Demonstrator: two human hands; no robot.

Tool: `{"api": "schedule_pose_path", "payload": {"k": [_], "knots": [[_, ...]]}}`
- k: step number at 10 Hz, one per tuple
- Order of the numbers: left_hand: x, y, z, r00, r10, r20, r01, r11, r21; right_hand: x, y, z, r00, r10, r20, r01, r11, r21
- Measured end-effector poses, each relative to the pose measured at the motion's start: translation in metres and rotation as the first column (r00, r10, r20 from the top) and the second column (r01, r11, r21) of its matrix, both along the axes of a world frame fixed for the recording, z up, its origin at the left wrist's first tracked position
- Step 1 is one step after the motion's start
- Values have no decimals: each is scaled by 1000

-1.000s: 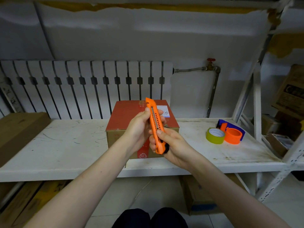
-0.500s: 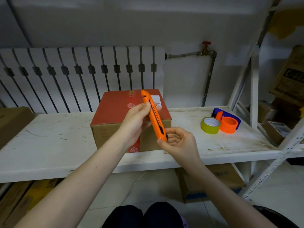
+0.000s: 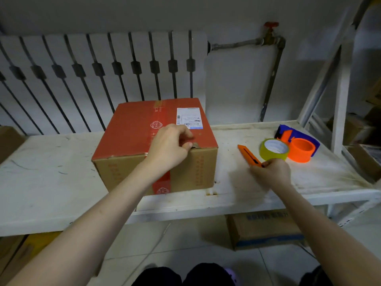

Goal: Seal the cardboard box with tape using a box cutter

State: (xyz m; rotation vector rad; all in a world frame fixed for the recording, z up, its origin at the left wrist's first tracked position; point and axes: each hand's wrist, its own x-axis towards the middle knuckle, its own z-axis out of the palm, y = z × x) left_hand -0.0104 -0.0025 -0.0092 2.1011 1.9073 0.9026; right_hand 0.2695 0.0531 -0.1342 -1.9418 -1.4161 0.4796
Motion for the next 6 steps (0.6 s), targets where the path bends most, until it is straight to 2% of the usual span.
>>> {"api": "schedule_pose_path", "payload": {"k": [2,4,5,6], "knots": [[-6,11,-9,999,-21,-30,21,1000,-11,1,33,-12,970,18,241,1,997,-79],[-9,11,-11,999,-25,-34,25,1000,-3,3,27,-16,884,25,467,19,996,-90],[-8,7,-10,999,-28,-30,28,1000,0,-2,16,-11,867,30,497,-10,999,-43],[-7,2,-1,999,-24,31,26,999,-46,-15,3,-3,911,128,392,-156,987,39]]}}
